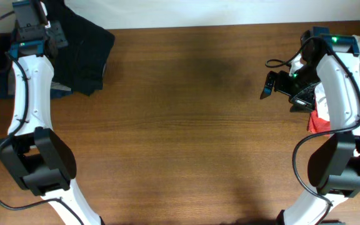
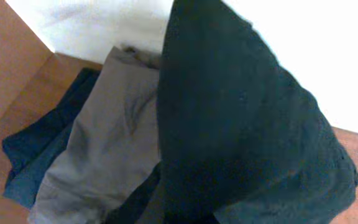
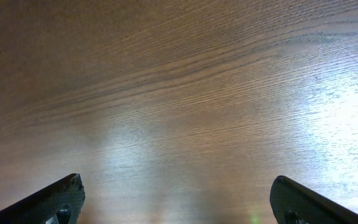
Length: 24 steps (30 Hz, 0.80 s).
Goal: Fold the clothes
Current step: 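Lift the folded black trousers with the left gripper toward the top-left stack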
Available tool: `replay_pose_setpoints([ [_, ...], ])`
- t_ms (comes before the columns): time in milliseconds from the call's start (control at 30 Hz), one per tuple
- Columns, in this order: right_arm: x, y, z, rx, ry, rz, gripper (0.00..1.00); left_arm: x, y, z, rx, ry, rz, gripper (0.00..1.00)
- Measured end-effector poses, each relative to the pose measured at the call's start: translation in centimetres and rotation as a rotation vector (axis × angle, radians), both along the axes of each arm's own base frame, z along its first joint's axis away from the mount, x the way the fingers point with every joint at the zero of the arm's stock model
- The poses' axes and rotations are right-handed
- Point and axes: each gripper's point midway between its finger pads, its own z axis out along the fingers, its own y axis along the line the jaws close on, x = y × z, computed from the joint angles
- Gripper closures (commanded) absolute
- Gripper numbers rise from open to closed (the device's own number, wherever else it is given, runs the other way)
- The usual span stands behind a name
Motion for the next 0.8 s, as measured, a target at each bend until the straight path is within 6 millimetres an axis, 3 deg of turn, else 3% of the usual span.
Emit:
replay_pose_setpoints([
  [100,0.0,0.0,0.0,0.0,0.0,0.0,0.01,0.9,0.2,1.2,0.016,-0.059,-0.006,0.99],
  [167,0.0,0.0,0.0,0.0,0.0,0.0,0.01,1.4,1.5,1.6,0.026,-0.094,0.01,0.99],
  [333,0.0,0.0,0.0,0.0,0.0,0.0,0.01,2.5,7.2,-3.0,0.039,-0.087,0.097,0.99],
  [467,0.0,0.0,0.0,0.0,0.0,0.0,0.01,2.7,11.5,-4.6,0.075,-0.12,0.166,0.99],
  [500,0.0,0.0,0.0,0.0,0.0,0.001,0.01,2.6,12.2,-5.3,0.08,-0.111,0.173,0.77],
  [533,0.0,0.0,0.0,0.0,0.0,0.0,0.01,2.5,13.2,-6.3,0.089,-0.098,0.181,0.36],
  [567,0.0,0.0,0.0,0.0,0.0,0.0,0.01,2.5,14.2,-7.1,0.108,-0.088,0.187,0.01],
  [667,0.0,0.0,0.0,0.0,0.0,0.0,0.01,1.4,17.2,-7.8,0.134,-0.082,0.235,0.01],
  [733,0.0,0.0,0.0,0.0,0.0,0.001,0.01,1.1,17.4,-7.9,0.13,-0.066,0.237,0.02],
  [800,0.0,0.0,0.0,0.0,0.0,0.0,0.01,1.3,15.1,-7.6,0.077,-0.04,0.152,0.71],
])
